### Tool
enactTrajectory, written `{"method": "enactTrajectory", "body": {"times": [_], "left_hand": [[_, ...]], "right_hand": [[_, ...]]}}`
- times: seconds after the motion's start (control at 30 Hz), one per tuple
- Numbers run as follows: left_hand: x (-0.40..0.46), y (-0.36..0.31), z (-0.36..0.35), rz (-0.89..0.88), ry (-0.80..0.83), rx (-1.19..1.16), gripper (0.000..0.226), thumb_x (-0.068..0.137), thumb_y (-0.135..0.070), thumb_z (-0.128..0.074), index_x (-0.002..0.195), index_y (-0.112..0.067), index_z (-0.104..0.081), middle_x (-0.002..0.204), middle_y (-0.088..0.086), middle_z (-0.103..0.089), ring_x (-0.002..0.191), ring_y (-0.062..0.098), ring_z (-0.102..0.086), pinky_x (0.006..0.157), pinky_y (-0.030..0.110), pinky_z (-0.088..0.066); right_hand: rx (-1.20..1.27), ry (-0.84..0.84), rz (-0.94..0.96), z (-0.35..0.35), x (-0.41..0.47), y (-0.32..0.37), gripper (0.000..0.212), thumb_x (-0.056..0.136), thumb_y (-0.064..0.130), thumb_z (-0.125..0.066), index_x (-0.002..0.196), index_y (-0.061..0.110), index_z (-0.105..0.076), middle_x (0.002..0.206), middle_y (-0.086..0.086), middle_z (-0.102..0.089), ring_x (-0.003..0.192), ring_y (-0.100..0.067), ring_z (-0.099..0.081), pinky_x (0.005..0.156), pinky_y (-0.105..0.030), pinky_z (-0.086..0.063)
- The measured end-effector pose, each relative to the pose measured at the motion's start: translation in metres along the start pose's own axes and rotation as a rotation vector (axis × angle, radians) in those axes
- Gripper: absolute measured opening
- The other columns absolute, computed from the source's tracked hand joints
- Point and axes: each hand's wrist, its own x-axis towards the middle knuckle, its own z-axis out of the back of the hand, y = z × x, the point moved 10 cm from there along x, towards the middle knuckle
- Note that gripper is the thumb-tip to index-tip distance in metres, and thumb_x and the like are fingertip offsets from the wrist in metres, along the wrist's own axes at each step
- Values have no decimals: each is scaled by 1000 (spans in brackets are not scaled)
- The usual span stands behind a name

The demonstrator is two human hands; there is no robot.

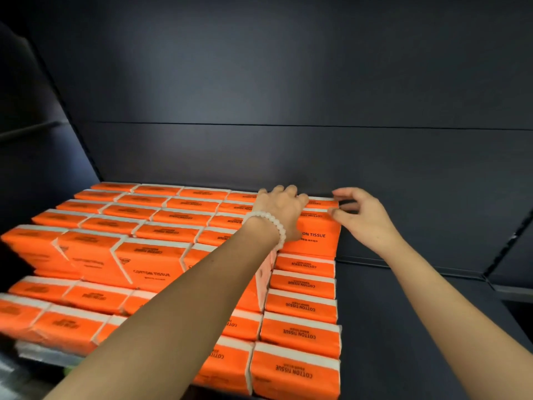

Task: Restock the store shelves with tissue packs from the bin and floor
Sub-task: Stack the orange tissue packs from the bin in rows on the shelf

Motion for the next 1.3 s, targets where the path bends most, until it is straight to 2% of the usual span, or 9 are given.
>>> {"method": "enactTrajectory", "body": {"times": [0.13,0.23,0.4,0.67,0.77,0.83,1.0,1.13,1.3], "left_hand": [[-42,16,29,57,-85,-42,52,85,-45,-54,131,-22,-44,127,4,-48,121,25,-44,94,42,-37],[-87,34,46,122,-147,-72,43,88,-44,-49,126,-24,-48,124,3,-51,120,24,-45,92,39,-39],[-194,77,45,273,-179,-132,42,89,-43,-48,128,-28,-48,127,0,-51,123,23,-44,95,38,-39],[-357,141,-5,499,-202,-145,33,87,-38,-53,116,-23,-59,114,3,-59,107,28,-54,81,39,-44],[-413,166,-32,601,-170,-168,38,83,-42,-42,107,-20,-62,103,4,-62,98,30,-58,72,40,-46],[-448,178,-53,655,-141,-186,41,84,-43,-38,109,-20,-61,105,4,-61,98,29,-58,71,40,-47],[-545,199,-133,872,-32,-284,32,90,-37,-54,117,-22,-59,115,2,-59,106,26,-55,78,39,-45],[-609,201,-209,1072,123,-392,36,91,-41,-51,121,-21,-57,120,2,-57,109,25,-54,82,40,-45],[-619,195,-275,1115,275,-462,40,93,-47,-43,127,-26,-48,126,-3,-51,114,18,-50,86,34,-43]], "right_hand": [[-275,-15,210,-9,-21,51,30,87,22,-61,118,18,-61,111,7,-54,104,-11,-54,84,-24,-43],[-413,27,304,-28,-48,82,32,88,27,-59,119,19,-60,114,4,-55,108,-17,-53,89,-34,-45],[-571,138,489,-88,-108,131,36,88,26,-58,122,14,-60,122,-5,-57,117,-26,-52,98,-36,-42],[-540,276,698,-205,-205,194,40,81,38,-49,108,14,-67,103,-6,-64,96,-31,-61,83,-39,-52],[-498,334,773,-255,-238,211,39,83,39,-45,105,16,-67,100,-4,-63,92,-29,-61,79,-37,-52],[-486,378,794,-286,-255,212,35,83,36,-49,106,15,-66,102,-3,-63,94,-28,-61,80,-37,-51],[-471,540,811,-377,-295,192,36,85,35,-52,111,14,-65,107,-2,-62,97,-25,-59,80,-35,-48],[-506,705,773,-446,-322,157,36,92,35,-52,123,18,-57,120,2,-56,111,-18,-52,87,-30,-41],[-612,925,606,-510,-338,97,44,94,46,-47,132,23,-47,130,5,-48,118,-15,-47,83,-27,-40]]}}
